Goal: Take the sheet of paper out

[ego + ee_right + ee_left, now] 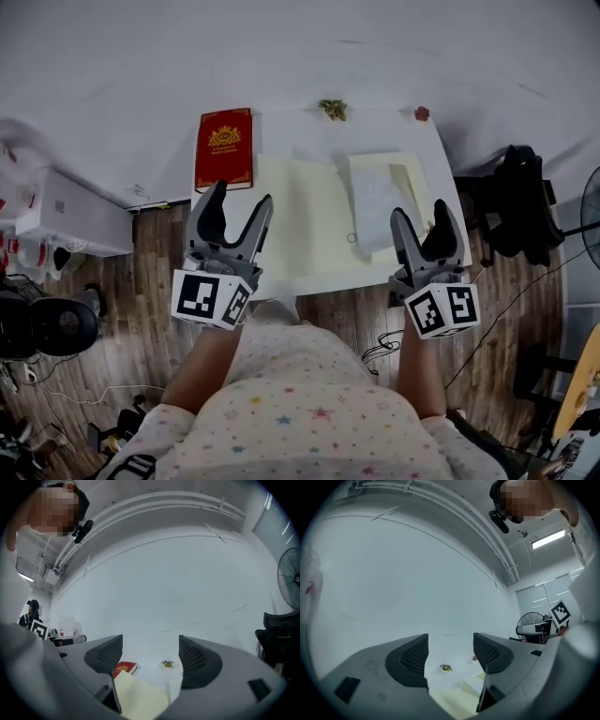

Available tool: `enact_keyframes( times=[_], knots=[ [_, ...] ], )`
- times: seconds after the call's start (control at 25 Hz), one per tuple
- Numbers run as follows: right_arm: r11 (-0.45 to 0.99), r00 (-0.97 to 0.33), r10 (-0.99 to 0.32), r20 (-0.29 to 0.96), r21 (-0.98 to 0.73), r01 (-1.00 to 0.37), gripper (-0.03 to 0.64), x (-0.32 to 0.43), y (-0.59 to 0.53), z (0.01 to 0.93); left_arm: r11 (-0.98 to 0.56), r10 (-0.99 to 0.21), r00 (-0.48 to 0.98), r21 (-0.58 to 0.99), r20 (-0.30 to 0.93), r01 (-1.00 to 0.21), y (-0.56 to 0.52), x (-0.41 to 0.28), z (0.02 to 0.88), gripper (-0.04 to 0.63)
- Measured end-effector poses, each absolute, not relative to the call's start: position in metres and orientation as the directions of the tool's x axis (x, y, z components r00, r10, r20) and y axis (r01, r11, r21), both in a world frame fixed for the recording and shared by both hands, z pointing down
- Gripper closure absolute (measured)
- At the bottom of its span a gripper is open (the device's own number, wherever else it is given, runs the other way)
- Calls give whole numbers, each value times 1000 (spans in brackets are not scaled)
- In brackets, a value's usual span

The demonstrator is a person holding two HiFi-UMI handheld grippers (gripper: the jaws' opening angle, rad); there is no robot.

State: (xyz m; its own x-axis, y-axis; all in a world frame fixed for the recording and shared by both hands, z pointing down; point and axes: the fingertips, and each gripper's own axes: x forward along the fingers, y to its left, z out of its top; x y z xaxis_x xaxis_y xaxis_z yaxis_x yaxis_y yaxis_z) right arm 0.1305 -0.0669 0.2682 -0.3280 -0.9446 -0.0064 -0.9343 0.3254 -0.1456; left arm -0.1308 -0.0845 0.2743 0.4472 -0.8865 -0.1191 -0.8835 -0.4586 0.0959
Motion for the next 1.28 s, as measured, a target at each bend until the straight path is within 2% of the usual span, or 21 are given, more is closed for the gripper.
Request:
enact_keyframes(
  times=[0.44,0.76,1.28],
  knots=[
    [298,-307,-951,46,-142,-944,259,96,-131,287,-497,-868,487,129,-98,-858,-158,-151,289,319],
    [326,-337,-939,67,-136,-936,257,95,-156,289,-468,-884,461,150,-79,-871,-176,-148,298,319],
    [344,-352,-935,39,-137,-929,242,129,-176,277,-477,-879,471,104,-79,-873,-193,-99,285,318]
  ],
)
